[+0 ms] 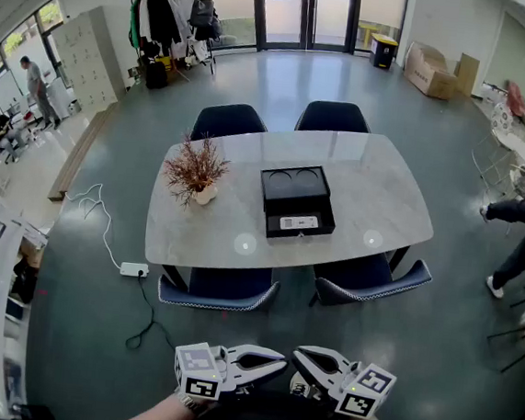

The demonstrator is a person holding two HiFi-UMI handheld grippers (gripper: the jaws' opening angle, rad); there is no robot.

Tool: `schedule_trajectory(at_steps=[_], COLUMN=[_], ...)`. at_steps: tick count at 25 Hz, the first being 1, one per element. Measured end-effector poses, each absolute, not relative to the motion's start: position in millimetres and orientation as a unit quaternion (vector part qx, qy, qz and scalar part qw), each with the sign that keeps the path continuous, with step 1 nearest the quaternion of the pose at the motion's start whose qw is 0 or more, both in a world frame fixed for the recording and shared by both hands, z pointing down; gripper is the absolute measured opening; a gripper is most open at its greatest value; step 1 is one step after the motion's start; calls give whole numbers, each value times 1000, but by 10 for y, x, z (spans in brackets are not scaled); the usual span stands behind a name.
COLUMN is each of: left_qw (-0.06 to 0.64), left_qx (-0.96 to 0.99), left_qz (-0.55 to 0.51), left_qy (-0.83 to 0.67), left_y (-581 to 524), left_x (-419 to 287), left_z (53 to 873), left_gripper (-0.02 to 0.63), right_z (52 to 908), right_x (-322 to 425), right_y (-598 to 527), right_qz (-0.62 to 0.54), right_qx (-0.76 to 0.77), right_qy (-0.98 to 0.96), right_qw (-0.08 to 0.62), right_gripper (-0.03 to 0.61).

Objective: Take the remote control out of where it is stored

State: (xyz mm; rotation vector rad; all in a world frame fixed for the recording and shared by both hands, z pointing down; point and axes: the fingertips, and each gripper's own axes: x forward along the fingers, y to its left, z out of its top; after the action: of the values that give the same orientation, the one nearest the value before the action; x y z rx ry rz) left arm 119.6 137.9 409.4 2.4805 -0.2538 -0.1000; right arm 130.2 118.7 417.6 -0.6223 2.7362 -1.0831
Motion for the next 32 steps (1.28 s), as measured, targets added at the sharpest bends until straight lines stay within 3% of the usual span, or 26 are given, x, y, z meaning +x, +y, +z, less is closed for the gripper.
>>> schedule_trajectory(at_steps=[32], left_qw=[316], left_qx=[940], left_qz=[-52], left_qy=[-118], left_y=[1225], left_x=[870], left_z=[4080], left_gripper=[0], right_z=[4047], right_x=[1056], right_y=[978], right_qz=[-350], right_qx=[-187], right_qy=[914], right_qw=[82], right_gripper=[11])
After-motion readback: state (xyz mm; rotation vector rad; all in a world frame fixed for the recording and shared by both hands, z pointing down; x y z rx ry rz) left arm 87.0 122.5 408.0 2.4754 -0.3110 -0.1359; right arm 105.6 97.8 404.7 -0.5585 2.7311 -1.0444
